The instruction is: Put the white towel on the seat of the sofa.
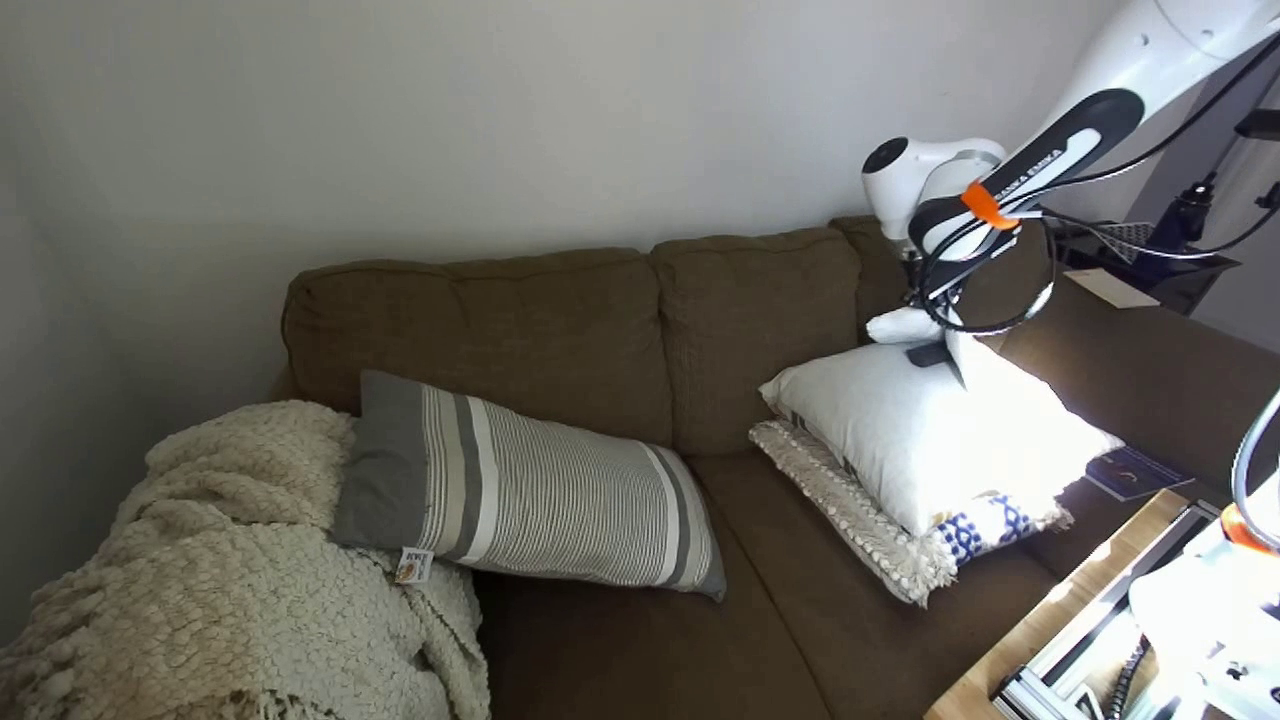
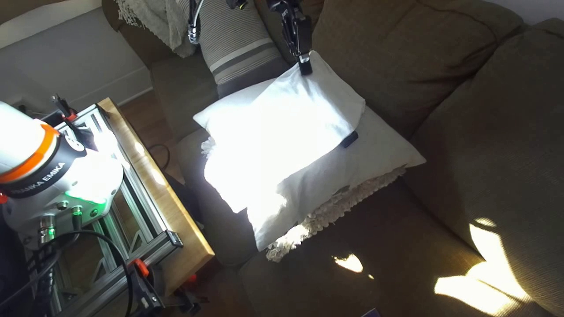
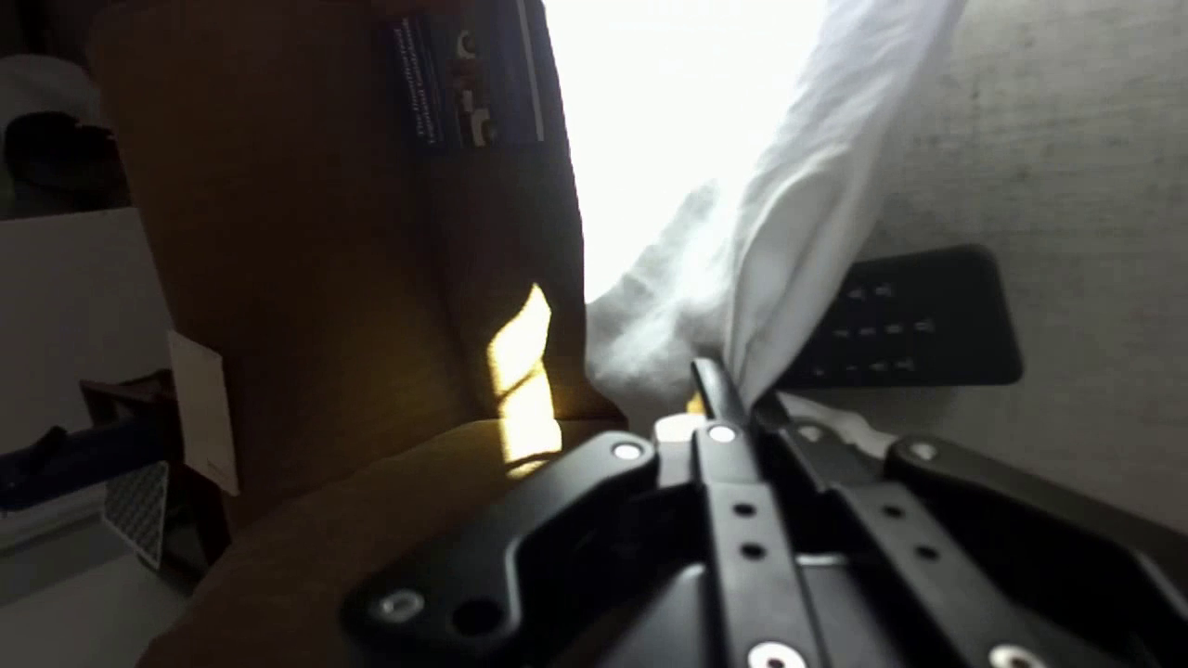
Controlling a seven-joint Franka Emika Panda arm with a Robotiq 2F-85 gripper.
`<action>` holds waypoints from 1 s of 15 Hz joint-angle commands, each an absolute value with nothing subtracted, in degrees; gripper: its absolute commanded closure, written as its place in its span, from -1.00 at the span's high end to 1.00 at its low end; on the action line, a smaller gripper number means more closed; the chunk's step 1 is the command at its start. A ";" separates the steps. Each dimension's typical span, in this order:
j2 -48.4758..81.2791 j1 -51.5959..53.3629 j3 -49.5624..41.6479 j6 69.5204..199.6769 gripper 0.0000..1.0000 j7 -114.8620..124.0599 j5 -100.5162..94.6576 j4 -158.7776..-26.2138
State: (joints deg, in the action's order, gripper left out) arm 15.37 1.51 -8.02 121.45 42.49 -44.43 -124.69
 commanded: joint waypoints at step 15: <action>10.69 -14.12 -17.56 118.31 -0.99 31.06 -54.22 -119.44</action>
State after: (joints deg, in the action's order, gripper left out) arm 6.36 -11.33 -16.00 120.93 38.92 -51.44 -124.84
